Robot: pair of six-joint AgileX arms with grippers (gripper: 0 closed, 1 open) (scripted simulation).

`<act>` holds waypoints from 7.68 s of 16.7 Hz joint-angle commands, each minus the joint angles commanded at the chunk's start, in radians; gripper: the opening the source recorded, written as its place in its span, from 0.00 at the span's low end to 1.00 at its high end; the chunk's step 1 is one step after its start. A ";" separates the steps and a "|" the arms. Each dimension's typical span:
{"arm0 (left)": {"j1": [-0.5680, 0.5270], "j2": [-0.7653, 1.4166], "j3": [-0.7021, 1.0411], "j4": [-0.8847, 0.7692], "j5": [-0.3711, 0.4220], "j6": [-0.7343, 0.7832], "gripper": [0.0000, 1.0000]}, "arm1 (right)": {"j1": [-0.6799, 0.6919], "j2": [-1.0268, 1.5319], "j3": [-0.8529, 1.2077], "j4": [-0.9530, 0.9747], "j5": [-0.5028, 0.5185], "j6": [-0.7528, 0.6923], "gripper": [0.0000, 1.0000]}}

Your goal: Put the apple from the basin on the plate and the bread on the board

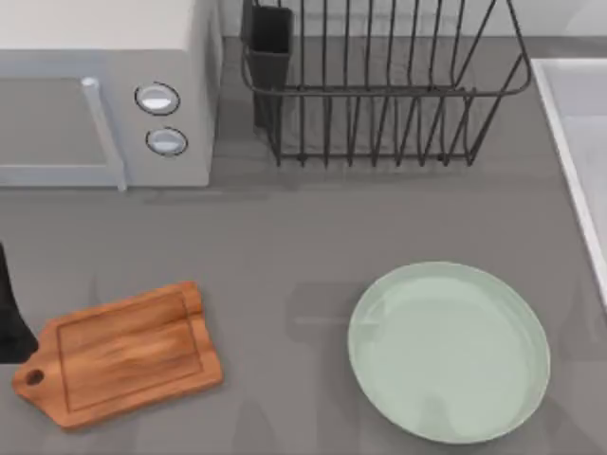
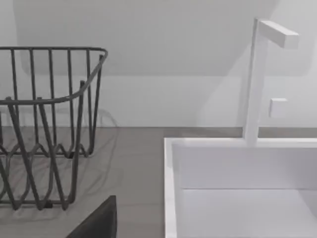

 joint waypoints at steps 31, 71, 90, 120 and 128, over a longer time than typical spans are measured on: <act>0.000 0.000 0.000 0.000 0.000 0.000 1.00 | -0.056 0.293 0.259 -0.172 0.000 -0.053 1.00; 0.000 0.000 0.000 0.000 0.000 0.000 1.00 | -0.345 2.383 1.439 -0.626 0.005 -0.323 1.00; 0.000 0.000 0.000 0.000 0.000 0.000 1.00 | -0.345 2.407 1.422 -0.586 0.005 -0.323 0.02; 0.000 0.000 0.000 0.000 0.000 0.000 1.00 | -0.183 2.060 1.579 -0.974 -0.010 -0.147 0.00; 0.000 0.000 0.000 0.000 0.000 0.000 1.00 | 0.273 1.899 1.511 -1.105 -0.006 0.305 0.00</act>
